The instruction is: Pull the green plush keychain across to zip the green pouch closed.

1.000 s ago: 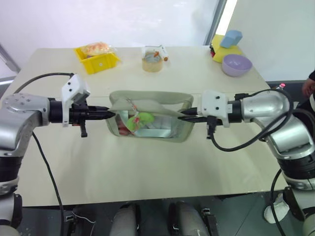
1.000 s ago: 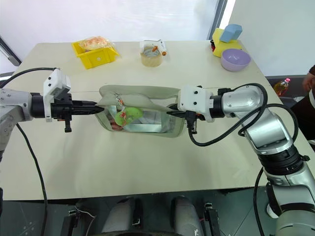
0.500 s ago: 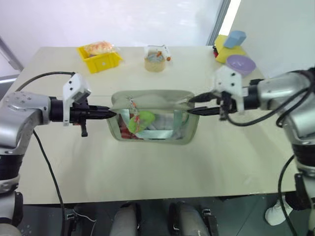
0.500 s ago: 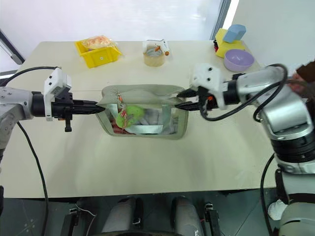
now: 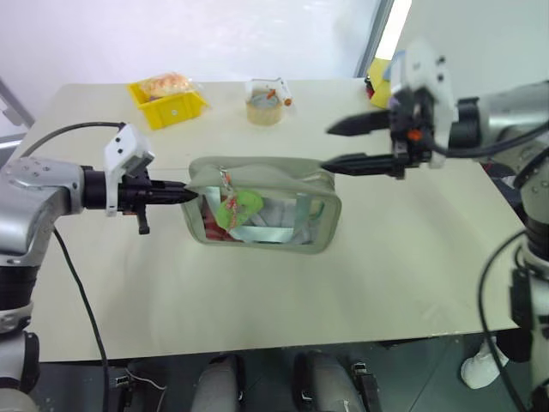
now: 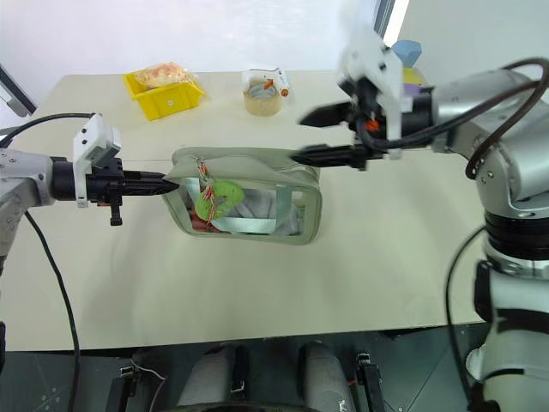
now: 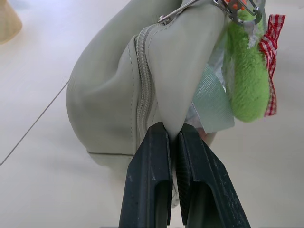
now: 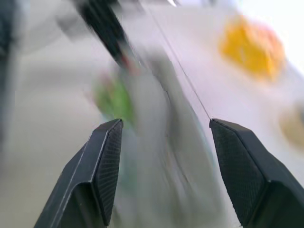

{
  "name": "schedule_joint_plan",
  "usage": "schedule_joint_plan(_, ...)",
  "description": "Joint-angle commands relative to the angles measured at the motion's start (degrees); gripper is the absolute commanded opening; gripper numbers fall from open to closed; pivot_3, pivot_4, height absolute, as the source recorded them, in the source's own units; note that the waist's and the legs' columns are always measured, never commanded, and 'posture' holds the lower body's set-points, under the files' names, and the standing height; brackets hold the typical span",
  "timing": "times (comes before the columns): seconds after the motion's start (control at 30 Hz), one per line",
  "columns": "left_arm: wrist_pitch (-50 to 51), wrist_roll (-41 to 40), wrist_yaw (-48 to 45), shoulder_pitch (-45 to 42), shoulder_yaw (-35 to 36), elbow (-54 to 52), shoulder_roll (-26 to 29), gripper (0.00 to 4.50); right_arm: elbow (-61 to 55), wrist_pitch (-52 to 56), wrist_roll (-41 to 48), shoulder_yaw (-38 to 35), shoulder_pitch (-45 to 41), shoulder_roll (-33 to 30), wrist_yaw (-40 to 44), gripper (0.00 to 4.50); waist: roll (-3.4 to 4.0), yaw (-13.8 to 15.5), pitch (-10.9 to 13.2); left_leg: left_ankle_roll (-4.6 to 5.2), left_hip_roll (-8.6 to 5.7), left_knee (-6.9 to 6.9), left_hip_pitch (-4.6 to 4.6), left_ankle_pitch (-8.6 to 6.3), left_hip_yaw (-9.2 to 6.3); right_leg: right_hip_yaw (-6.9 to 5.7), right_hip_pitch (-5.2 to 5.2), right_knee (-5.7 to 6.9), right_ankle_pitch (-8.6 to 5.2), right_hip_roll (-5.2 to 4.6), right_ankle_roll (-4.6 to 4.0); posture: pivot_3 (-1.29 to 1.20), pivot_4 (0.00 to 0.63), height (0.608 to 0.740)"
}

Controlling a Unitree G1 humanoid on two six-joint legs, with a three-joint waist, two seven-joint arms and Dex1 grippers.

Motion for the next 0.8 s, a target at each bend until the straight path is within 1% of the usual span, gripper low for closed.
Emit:
schedule_joint_plan(0.03,-0.36,0.23,0.08,-1.60,0.85,-0.47,0.68,0.00,-7.28,-1.66,-0.49,4.38,5.23,1.46,-4.05,3.00,-0.02,0.28,-0.01,0.00,-0.03,0.02,-0.03,0.00,0.01,0.00,0.01,-0.01,0.00,-0.04,0.00,0.00,0.150,0.739)
schedule_joint_plan(0.1,-0.34,0.31,0.18,-1.88,0.61,-0.50,0.50,0.00,-7.98,-4.62,-2.86,7.58,7.54,1.44,-4.70,3.00,-0.02,0.64,-0.01,0.01,-0.15,0.06,-0.06,0.00,0.01,0.00,0.04,-0.04,0.00,-0.25,0.01,0.00,0.150,0.739)
schedule_joint_plan(0.17,-0.12,0.24,0.27,-2.09,0.48,-0.98,0.37,0.00,-6.88,-5.66,-3.97,9.79,9.17,2.87,-6.41,3.00,-0.03,0.88,-0.01,0.03,-0.24,0.08,-0.05,-0.02,0.03,0.00,0.04,-0.06,0.01,-0.33,0.01,0.00,0.150,0.739)
schedule_joint_plan(0.27,0.71,-0.32,0.50,-1.96,0.80,-2.01,0.54,0.00,-5.65,-2.35,-1.95,9.81,10.65,5.13,-8.87,3.00,-0.03,1.02,-0.01,0.01,-0.29,0.06,-0.05,0.00,-0.01,-0.02,0.03,-0.03,0.00,-0.24,0.01,0.00,0.150,0.739)
schedule_joint_plan(0.33,1.12,-0.59,0.63,-1.58,1.11,-2.67,0.69,0.00,-4.80,1.52,0.95,7.66,11.41,7.42,-10.96,3.00,-0.03,1.02,-0.01,0.01,-0.22,0.06,-0.05,0.00,-0.02,-0.03,0.03,-0.02,0.00,-0.18,0.01,0.00,0.150,0.739)
schedule_joint_plan(0.43,2.13,-1.36,0.87,-0.27,2.06,-4.45,1.21,0.00,-2.64,4.26,2.17,6.10,12.00,9.49,-13.65,3.00,-0.03,1.00,-0.02,0.00,-0.21,0.08,-0.04,0.00,0.00,-0.02,0.05,-0.02,0.01,-0.18,0.01,0.00,0.150,0.739)
schedule_joint_plan(0.53,2.63,-1.61,1.10,0.25,2.54,-5.15,1.58,0.00,-1.00,4.31,1.82,6.41,12.13,9.34,-14.56,3.00,-0.03,1.11,-0.01,0.01,-0.21,0.07,-0.05,0.00,0.00,-0.02,0.05,-0.03,0.01,-0.18,0.01,0.00,0.150,0.739)
schedule_joint_plan(0.67,3.30,-2.22,1.57,0.40,2.79,-5.89,1.65,0.00,2.94,2.34,-1.87,8.18,11.29,10.77,-18.33,3.00,-0.03,1.03,-0.02,0.02,-0.22,0.07,-0.03,-0.01,0.01,-0.02,0.05,-0.04,0.01,-0.18,0.01,0.00,0.150,0.739)
schedule_joint_plan(0.8,3.70,-2.66,1.63,0.77,3.07,-6.62,1.75,0.00,3.68,1.27,-3.19,9.64,11.13,11.20,-19.19,3.00,-0.03,1.01,-0.01,0.01,-0.23,0.06,-0.05,-0.01,0.00,-0.02,0.05,-0.04,0.01,-0.17,0.01,0.00,0.150,0.739)
